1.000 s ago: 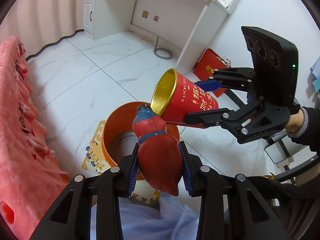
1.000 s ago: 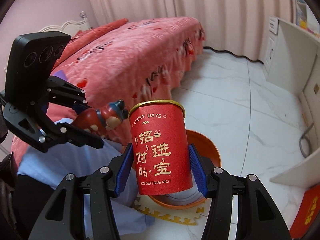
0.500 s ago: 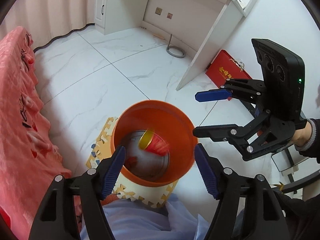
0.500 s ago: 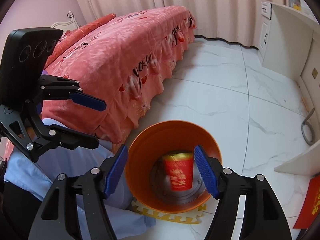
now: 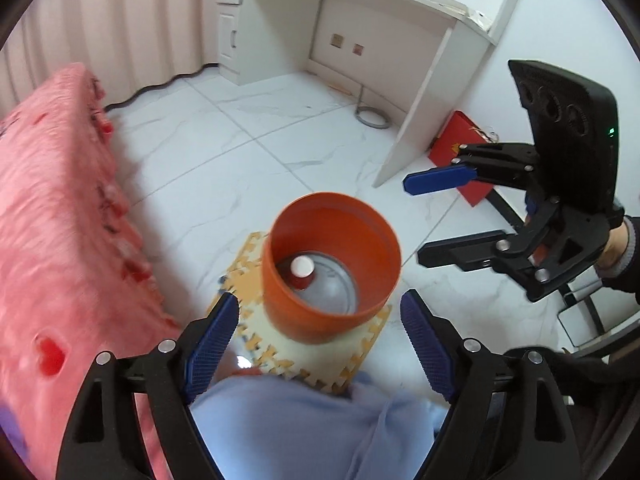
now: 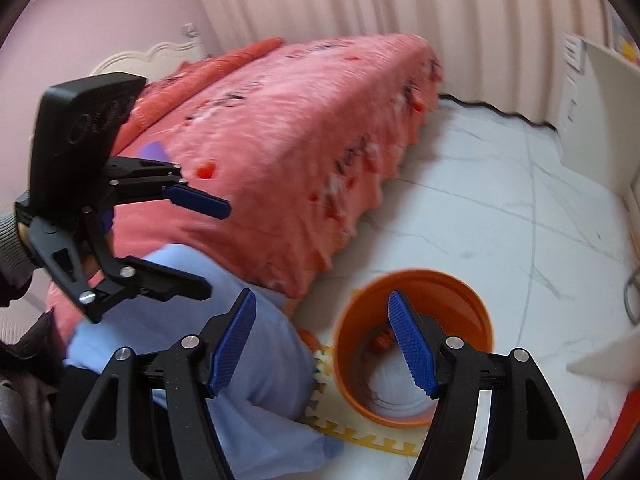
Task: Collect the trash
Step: 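Move both tools back over the bed toward the tissue bundle and boxes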
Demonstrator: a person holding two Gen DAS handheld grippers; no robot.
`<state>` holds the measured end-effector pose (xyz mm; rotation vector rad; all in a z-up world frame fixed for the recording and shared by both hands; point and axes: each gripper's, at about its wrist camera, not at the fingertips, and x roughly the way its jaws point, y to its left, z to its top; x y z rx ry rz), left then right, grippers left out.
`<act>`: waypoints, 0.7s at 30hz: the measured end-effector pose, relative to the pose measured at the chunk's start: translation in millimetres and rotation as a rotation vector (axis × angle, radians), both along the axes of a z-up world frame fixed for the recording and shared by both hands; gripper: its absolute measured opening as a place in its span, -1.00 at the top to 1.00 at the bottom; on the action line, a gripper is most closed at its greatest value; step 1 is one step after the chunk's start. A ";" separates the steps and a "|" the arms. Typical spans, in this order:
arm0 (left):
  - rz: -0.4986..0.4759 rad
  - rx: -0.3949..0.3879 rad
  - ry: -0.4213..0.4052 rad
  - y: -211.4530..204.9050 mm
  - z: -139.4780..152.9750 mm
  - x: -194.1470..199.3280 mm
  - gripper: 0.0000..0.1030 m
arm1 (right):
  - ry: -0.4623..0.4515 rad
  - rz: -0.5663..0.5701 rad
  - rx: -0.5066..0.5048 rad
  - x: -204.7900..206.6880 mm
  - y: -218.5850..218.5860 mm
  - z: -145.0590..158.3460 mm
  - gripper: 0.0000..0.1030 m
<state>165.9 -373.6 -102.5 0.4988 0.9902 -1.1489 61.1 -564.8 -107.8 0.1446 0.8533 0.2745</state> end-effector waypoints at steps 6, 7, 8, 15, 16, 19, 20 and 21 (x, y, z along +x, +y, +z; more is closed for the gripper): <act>0.110 -0.018 -0.048 51.5 25.3 -10.8 -0.68 | -0.053 0.099 0.020 1.2 47.2 32.4 -0.51; 0.125 -0.018 -0.055 58.5 27.5 -11.9 -0.68 | -0.062 0.120 0.019 1.9 56.7 37.8 -0.51; 0.141 -0.020 -0.060 65.7 29.5 -14.2 -0.68 | -0.069 0.134 0.015 1.7 62.8 41.3 -0.51; 0.276 -0.044 -0.095 120.5 45.8 -30.5 -0.68 | -0.102 0.260 0.018 5.3 121.8 65.9 -0.52; 0.297 -0.045 -0.099 129.5 47.1 -33.2 -0.68 | -0.106 0.275 0.018 5.8 129.0 67.9 -0.53; 0.359 -0.046 -0.104 156.3 49.6 -40.4 -0.74 | -0.119 0.333 0.020 7.8 157.1 75.0 -0.54; 0.385 -0.048 -0.107 166.3 50.5 -43.5 -0.74 | -0.121 0.351 0.021 8.4 165.5 76.8 -0.54; 0.400 -0.050 -0.108 173.9 50.7 -45.2 -0.74 | -0.125 0.378 0.022 10.4 178.7 79.3 -0.54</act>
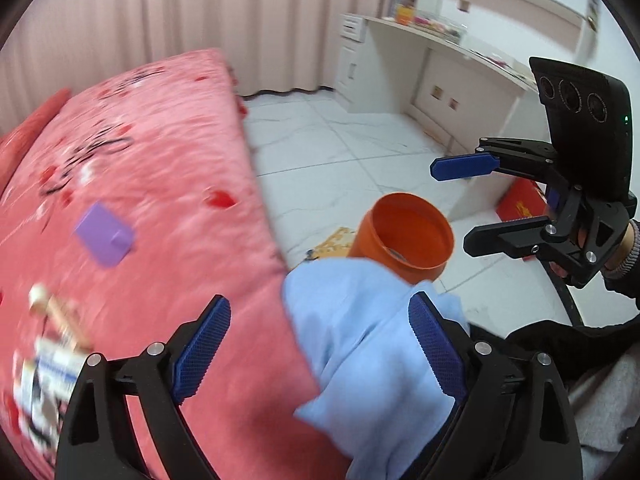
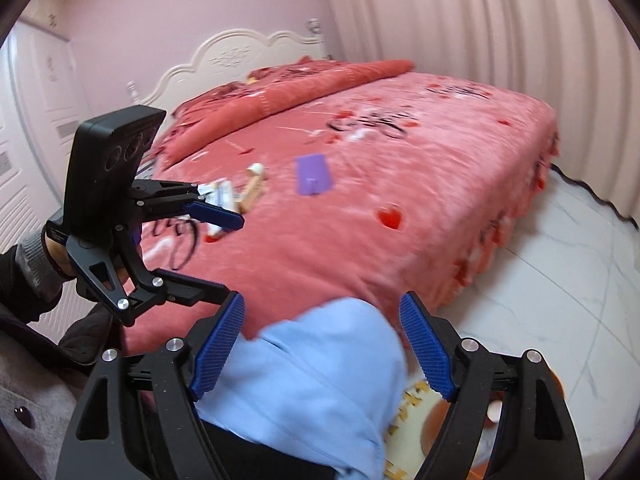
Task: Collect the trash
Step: 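Move both tools back over the bed toward the tissue bundle and boxes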
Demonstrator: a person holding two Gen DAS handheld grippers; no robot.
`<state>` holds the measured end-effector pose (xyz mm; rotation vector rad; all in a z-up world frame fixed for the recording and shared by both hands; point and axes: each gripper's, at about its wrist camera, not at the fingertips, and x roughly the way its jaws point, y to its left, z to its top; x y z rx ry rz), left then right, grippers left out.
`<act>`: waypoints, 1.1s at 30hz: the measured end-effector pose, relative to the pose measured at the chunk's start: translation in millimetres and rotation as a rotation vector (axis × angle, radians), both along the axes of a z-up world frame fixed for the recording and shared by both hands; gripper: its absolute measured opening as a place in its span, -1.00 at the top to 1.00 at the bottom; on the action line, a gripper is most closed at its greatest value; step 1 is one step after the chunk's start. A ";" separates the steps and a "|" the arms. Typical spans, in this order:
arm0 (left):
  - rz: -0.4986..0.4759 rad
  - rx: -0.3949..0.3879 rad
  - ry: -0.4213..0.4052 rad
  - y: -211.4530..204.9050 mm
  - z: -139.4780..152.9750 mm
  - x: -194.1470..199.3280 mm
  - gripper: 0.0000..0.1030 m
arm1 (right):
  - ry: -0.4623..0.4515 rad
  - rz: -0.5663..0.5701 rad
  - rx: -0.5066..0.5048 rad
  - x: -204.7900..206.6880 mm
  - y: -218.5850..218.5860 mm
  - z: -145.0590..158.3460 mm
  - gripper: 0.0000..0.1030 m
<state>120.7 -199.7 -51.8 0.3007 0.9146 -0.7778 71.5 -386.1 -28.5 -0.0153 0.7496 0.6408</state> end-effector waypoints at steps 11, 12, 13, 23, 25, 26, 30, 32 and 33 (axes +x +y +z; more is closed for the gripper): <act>0.230 -0.022 -0.006 106.8 0.3 -27.2 -0.74 | -0.024 0.195 0.000 7.3 102.1 10.2 -0.54; 0.252 -0.022 -0.006 115.7 -0.2 -29.6 -0.74 | -0.022 0.203 0.003 9.2 108.6 10.6 -0.54; 0.269 -0.025 -0.007 124.2 -0.3 -32.0 -0.74 | -0.019 0.212 0.007 11.4 117.3 10.5 -0.54; 0.418 -0.040 0.003 203.2 -12.1 -39.8 -0.74 | -0.006 0.307 0.000 32.7 192.4 0.3 -0.54; 0.445 -0.039 0.005 218.5 -15.0 -35.6 -0.74 | -0.004 0.317 -0.009 40.9 206.1 -3.3 -0.54; 0.455 -0.036 0.005 224.3 -16.3 -33.1 -0.74 | -0.003 0.321 -0.011 42.8 212.0 -4.7 -0.54; 0.492 -0.027 0.002 252.4 -22.0 -15.4 -0.74 | 0.003 0.337 -0.030 58.7 234.4 -13.9 -0.54; 0.505 -0.015 0.004 263.1 -25.1 -5.7 -0.74 | 0.005 0.343 -0.043 65.4 242.4 -18.2 -0.54; 0.507 -0.014 0.005 267.2 -26.6 -2.1 -0.74 | 0.009 0.348 -0.047 70.2 248.2 -21.4 -0.54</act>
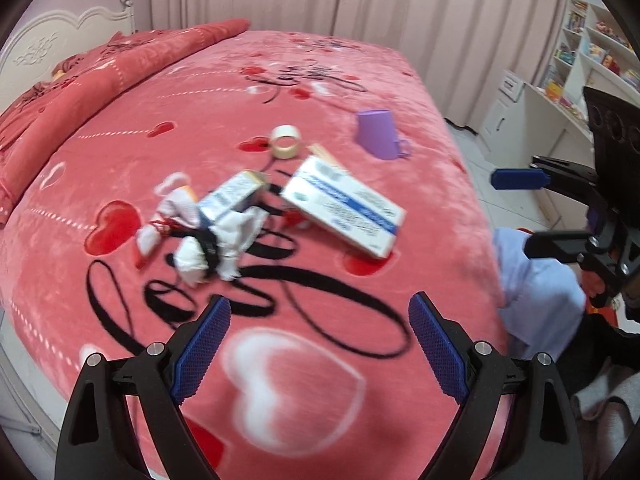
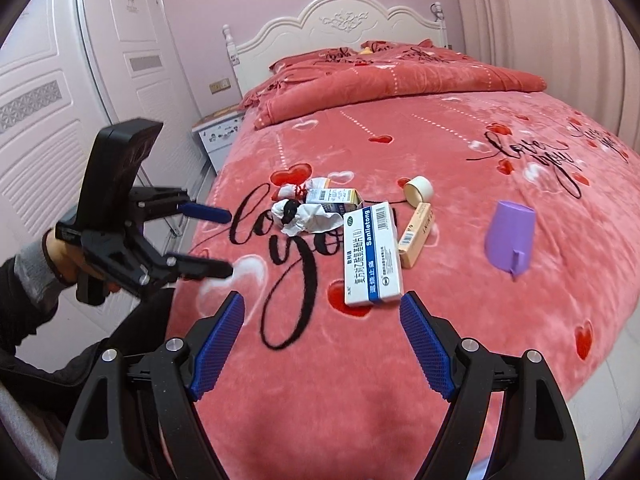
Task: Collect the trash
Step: 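Move both tools back over the bed toward the tissue bundle and boxes, then grasp the tissue bundle with the left gripper while the right gripper grasps the white medicine box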
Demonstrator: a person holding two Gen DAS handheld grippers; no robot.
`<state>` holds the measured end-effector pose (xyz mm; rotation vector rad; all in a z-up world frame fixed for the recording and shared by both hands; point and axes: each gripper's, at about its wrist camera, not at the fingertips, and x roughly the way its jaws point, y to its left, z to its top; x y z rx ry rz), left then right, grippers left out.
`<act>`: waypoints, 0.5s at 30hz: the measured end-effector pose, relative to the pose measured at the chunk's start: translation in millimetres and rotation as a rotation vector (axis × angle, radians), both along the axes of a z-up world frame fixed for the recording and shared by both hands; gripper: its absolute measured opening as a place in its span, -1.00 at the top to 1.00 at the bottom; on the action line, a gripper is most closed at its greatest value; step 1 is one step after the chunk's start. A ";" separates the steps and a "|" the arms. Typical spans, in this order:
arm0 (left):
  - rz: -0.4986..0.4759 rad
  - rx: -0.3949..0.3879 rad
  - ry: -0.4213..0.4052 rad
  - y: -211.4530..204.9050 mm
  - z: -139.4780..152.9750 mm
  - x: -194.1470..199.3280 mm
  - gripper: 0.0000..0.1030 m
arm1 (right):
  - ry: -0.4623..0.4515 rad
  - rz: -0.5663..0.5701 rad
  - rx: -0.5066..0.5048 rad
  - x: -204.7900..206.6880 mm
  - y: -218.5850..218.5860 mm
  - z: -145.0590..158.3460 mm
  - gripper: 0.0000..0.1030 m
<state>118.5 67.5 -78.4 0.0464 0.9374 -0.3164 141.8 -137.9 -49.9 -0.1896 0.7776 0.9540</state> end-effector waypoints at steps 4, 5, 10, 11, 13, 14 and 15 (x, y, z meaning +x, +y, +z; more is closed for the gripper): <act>0.005 -0.007 0.011 16.8 -7.4 19.2 -0.74 | 0.014 -0.003 -0.016 15.8 13.7 -11.0 -0.54; 0.003 -0.006 0.014 19.6 -9.3 23.3 -0.74 | 0.021 -0.010 -0.022 21.9 17.1 -15.1 -0.54; -0.022 -0.007 0.036 31.3 -21.8 46.1 -0.74 | 0.018 -0.035 -0.058 40.1 30.0 -30.6 -0.54; -0.028 -0.006 0.039 33.3 -24.3 49.4 -0.74 | 0.015 -0.040 -0.068 43.8 34.1 -34.6 -0.54; -0.043 -0.006 0.048 37.6 -30.7 58.5 -0.74 | 0.004 -0.046 -0.090 47.5 41.4 -40.9 -0.54; -0.046 -0.001 0.050 40.5 -33.8 62.7 -0.74 | -0.003 -0.048 -0.104 49.4 44.7 -44.3 -0.54; -0.047 0.003 0.050 43.6 -36.2 66.5 -0.74 | -0.014 -0.058 -0.122 51.0 49.1 -48.7 -0.54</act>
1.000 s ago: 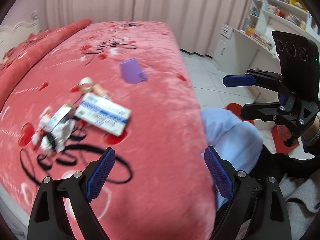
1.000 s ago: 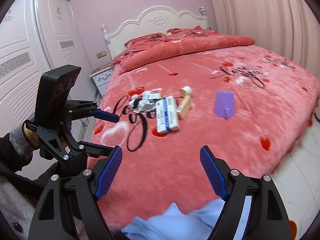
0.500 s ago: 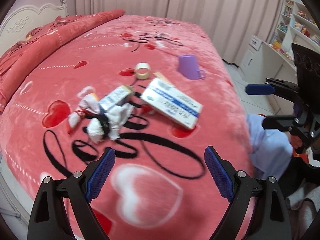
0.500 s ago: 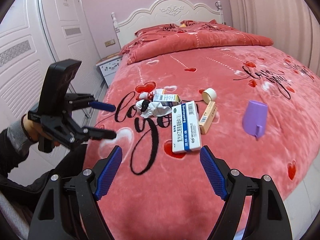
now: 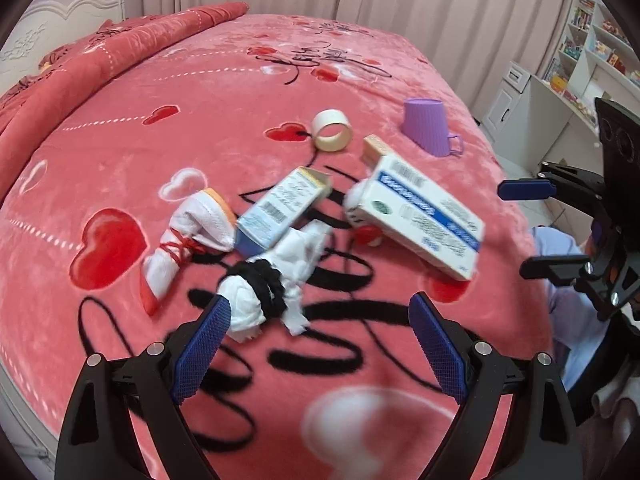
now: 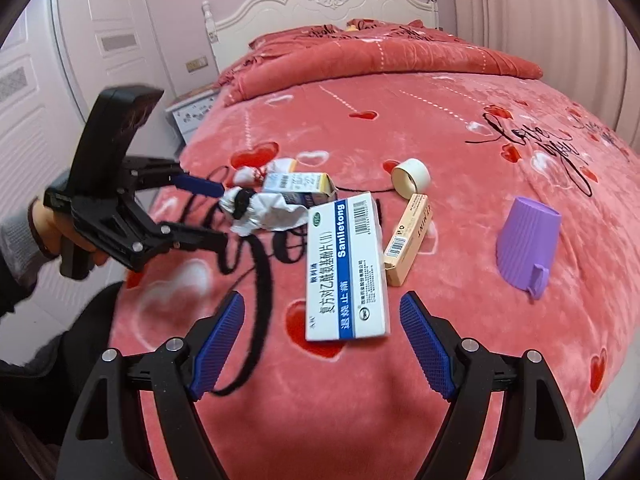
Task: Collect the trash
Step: 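Grasp the tissue bundle with the left gripper while the right gripper grasps the white medicine box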
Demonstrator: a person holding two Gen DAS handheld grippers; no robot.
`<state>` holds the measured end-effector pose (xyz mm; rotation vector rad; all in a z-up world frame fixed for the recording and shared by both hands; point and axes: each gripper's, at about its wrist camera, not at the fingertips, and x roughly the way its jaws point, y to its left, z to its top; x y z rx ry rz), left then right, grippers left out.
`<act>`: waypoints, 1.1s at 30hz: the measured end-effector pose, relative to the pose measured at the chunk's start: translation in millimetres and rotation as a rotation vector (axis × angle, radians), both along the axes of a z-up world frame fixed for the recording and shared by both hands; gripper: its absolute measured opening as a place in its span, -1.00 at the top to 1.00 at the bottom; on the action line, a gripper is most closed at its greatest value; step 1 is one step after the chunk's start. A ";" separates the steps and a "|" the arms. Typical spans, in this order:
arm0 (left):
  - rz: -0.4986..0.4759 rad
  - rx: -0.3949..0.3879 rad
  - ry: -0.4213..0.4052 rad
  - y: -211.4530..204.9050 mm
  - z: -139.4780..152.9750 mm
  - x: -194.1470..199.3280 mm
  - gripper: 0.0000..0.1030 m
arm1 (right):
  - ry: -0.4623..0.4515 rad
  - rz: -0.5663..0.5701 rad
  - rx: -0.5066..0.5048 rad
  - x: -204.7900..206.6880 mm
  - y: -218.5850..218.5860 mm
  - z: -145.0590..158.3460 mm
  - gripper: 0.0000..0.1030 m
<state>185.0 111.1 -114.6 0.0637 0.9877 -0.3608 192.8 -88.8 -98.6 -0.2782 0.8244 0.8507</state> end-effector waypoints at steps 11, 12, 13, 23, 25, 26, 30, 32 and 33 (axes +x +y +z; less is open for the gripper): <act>-0.045 -0.014 -0.015 24.5 -6.5 21.6 -0.74 | -0.089 -0.062 -0.123 6.6 38.4 -35.4 -0.54; -0.055 -0.010 -0.013 25.5 -8.4 23.5 -0.74 | -0.092 -0.061 -0.128 7.8 40.3 -37.1 -0.54; -0.062 -0.005 -0.006 26.4 -11.6 26.7 -0.74 | -0.095 -0.061 -0.134 8.0 41.6 -37.9 -0.54; -0.087 -0.048 0.041 23.6 -31.1 30.7 -0.19 | -0.062 -0.052 -0.166 20.4 42.4 -52.2 -0.14; -0.065 -0.063 0.051 28.4 -31.2 32.7 -0.06 | -0.052 -0.053 -0.157 20.3 40.2 -51.5 -0.13; -0.061 -0.075 0.057 29.5 -30.7 32.5 -0.02 | -0.043 -0.054 -0.145 21.0 38.0 -50.4 -0.13; -0.060 -0.065 0.058 25.3 -25.5 24.6 0.03 | -0.011 -0.066 -0.104 19.8 29.6 -44.8 -0.13; -0.055 -0.071 0.063 23.4 -22.7 20.6 0.04 | 0.004 -0.068 -0.080 17.2 24.6 -40.6 -0.13; -0.049 -0.070 0.060 21.8 -19.5 15.3 0.04 | 0.005 -0.068 -0.070 14.3 21.4 -37.0 -0.13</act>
